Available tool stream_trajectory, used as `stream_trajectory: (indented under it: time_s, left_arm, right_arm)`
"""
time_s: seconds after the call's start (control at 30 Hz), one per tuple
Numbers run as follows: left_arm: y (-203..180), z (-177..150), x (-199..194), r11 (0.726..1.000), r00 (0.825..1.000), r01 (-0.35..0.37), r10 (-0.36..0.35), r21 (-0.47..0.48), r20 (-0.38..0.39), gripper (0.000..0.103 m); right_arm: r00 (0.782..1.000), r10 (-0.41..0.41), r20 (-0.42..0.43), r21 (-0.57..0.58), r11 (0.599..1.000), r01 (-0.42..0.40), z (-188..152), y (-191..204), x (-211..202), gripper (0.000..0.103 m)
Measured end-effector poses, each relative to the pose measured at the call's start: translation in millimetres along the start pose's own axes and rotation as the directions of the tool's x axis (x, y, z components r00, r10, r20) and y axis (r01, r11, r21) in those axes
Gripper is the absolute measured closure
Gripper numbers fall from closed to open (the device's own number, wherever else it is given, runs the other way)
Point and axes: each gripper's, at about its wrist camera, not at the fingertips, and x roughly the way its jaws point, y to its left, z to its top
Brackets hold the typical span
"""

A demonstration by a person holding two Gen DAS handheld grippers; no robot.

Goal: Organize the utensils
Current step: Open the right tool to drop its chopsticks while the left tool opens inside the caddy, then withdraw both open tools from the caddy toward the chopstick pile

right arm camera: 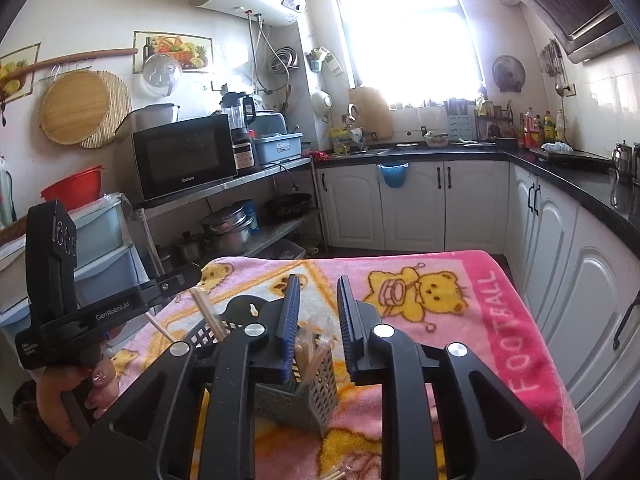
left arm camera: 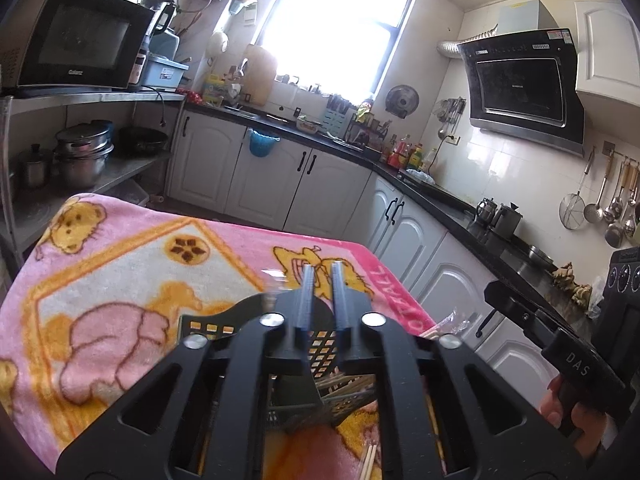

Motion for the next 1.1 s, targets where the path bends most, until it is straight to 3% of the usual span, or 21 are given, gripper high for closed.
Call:
stream_trajectory:
  time_s: [0.17,0.3,0.53,0.87,1.1]
  left_arm:
    - [0.4,-1.9,-9.7,1.000,1.000,-0.004,0.004,-0.006,0.014,0.069]
    - [1.8,-2.3,-20.9,1.000,1.000,-0.011,0.011,-0.016,0.027,0.058]
    - [2.3,-4.7,-45.1,0.999,0.998,-0.016,0.017,-0.028,0.053,0.029]
    - [3.3,-20.1,-68.1,0.999,0.998,-0.015,0.017,-0.036,0.055,0.012]
    - [9.6,-31.4,-78.7,0.999,0.999,-0.027,0.028,-0.041,0.036,0.011]
  right_arm:
    - [1.000,-0.008,-0.004,0.018,1.000,0.008,-5.4,-4.4,-9.8,0.077]
    - [1.000,-0.016,-0.013,0.020,1.000,0.017,-8.6,-6.0,-15.4,0.074]
    - [0.999,-0.029,-0.025,0.001,1.000,0.029,-15.8,-4.1,-22.7,0.064]
    - [0.999,-0.029,-0.032,0.001,1.000,0.030,-23.9,-1.5,-31.5,0.056]
    - [0.999,-0.009,-0.054,-0.009,1.000,0.008,-35.4,6.1,-38.4,0.054]
